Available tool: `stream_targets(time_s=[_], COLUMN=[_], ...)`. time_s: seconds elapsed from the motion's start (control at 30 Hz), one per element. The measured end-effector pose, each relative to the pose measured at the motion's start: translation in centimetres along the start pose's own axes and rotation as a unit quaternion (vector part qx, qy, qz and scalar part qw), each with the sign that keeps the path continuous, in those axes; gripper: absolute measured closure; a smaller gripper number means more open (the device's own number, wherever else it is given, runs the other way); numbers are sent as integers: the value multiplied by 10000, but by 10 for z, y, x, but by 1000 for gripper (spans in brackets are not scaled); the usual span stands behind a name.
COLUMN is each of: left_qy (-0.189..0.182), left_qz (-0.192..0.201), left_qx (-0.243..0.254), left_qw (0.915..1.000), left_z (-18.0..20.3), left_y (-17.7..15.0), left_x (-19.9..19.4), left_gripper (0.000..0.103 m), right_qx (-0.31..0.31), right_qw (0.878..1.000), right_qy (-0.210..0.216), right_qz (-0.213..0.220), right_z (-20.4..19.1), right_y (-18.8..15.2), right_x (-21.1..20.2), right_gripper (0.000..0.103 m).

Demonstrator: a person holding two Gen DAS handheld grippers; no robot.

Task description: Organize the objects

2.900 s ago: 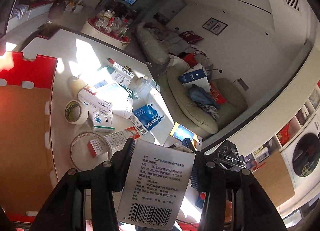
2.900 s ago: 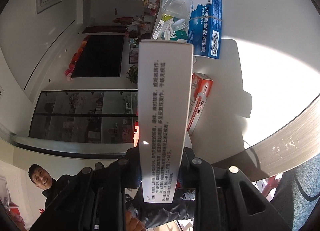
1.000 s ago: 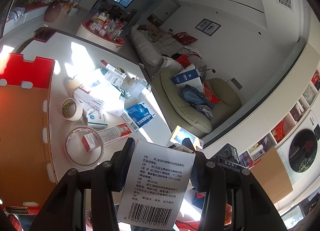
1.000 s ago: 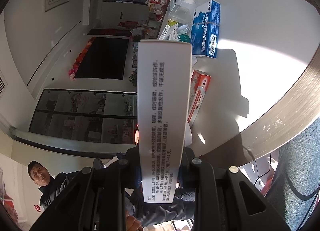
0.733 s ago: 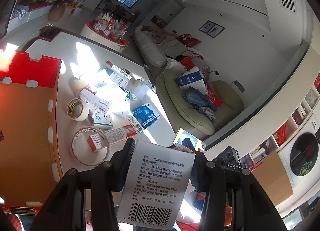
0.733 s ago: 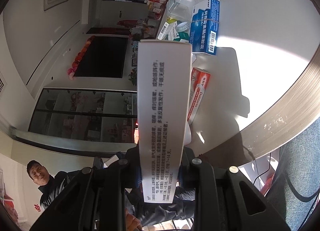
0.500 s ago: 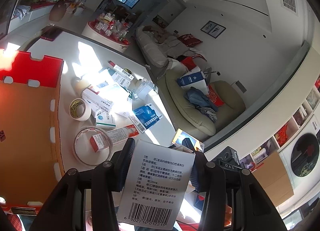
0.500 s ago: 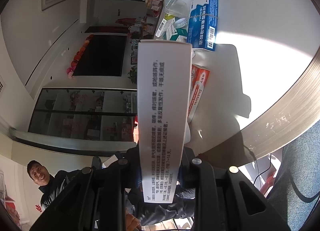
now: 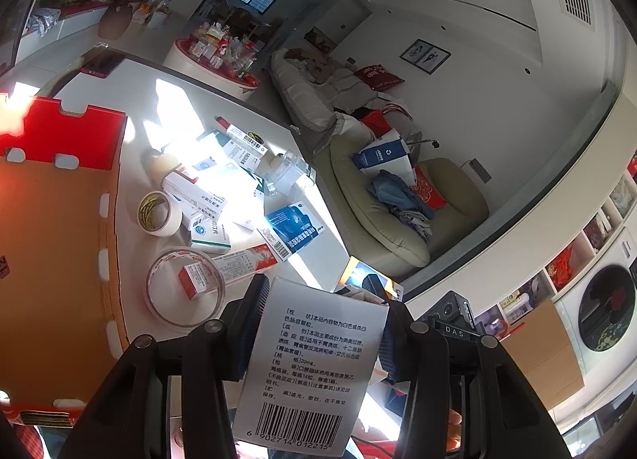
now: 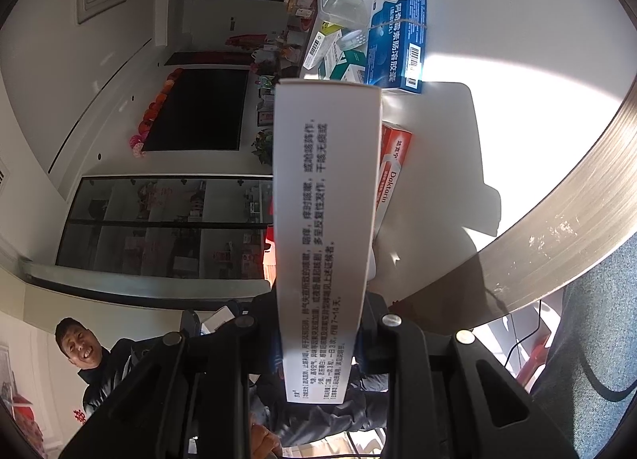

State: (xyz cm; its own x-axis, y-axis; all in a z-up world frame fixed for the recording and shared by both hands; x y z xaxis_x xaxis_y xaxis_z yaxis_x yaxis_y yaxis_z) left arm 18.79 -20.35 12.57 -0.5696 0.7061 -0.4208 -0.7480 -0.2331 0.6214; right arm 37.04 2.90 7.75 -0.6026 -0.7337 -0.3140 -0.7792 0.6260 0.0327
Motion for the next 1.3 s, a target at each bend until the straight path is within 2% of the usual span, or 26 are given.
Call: stream_targets(time_s=[0.73, 1.0, 1.3], left_qy=[107, 414, 913], left_qz=[29, 446, 799], left_qx=[-82, -204, -330], left_qw=[9999, 9979, 9921], left_z=[-6, -30, -61], left_y=[-1, 16, 25], left_x=[-5, -31, -59], left_gripper=[51, 51, 51], right_qx=[87, 59, -43], right_qw=[9997, 9995, 9987], right_qy=[-119, -168, -193], right_qz=[-171, -277, -476], right_z=[4, 0, -10], right_y=[-11, -12, -15], right_x=[5, 13, 32], right_gripper=[77, 77, 77])
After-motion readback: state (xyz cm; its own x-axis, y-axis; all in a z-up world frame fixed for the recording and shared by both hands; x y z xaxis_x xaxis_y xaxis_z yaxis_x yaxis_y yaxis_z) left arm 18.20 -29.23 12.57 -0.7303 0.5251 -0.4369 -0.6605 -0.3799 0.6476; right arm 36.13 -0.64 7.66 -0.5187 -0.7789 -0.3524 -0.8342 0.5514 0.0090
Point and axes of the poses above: each gripper's, at about its wrist camera, not at the fingertips, and x roughly the way its jaws point, z to its right, y to its top, the point moved 1 cm from there along x, roughly the way its jaws point, and after that the axes turned 3 degrees about z, right-handed, at the moved point
